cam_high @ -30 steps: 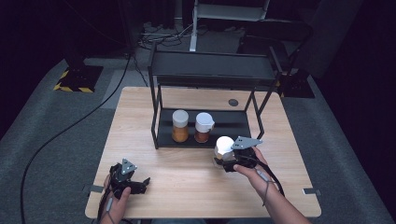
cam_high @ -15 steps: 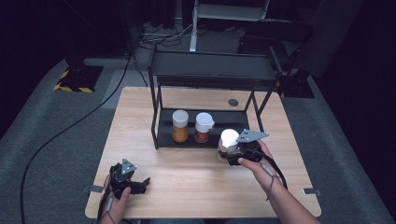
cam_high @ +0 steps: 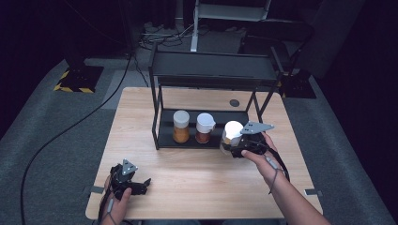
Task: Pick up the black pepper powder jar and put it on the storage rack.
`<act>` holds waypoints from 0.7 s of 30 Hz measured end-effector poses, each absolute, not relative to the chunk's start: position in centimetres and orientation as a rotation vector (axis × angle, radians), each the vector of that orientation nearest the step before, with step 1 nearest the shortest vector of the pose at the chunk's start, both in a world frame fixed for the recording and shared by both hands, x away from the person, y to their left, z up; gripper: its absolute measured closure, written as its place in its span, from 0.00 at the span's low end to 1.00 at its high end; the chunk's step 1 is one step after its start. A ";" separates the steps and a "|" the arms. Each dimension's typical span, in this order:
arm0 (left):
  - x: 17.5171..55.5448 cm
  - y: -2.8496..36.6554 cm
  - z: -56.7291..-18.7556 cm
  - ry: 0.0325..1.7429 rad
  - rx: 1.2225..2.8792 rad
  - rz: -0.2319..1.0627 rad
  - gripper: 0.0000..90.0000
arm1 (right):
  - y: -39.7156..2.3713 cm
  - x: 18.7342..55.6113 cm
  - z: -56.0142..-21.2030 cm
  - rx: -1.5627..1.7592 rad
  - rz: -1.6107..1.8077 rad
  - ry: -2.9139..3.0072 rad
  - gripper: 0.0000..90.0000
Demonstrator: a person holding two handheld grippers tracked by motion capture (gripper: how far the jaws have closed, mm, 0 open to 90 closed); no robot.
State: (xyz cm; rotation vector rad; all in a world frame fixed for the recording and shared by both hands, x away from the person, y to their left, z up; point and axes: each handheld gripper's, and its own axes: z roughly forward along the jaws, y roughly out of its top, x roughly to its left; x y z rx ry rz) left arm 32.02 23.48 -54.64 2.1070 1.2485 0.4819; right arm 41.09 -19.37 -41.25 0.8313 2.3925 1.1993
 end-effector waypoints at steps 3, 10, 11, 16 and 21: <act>32.0 23.5 -54.6 1.249 2.107 0.482 0.00 | -19.6 41.6 -41.1 0.843 1.195 2.384 0.35; 32.0 23.5 -54.6 1.249 2.106 0.482 0.00 | -19.9 43.1 -40.7 0.865 1.187 2.370 0.35; 32.0 23.5 -54.6 1.249 2.106 0.482 0.00 | -20.0 43.3 -40.7 0.870 1.186 2.369 0.35; 32.0 23.5 -54.6 1.248 2.107 0.482 0.00 | -20.2 44.3 -40.8 0.892 1.197 2.352 0.35; 32.0 23.5 -54.6 1.249 2.106 0.482 0.00 | -20.3 45.3 -41.1 0.906 1.191 2.348 0.35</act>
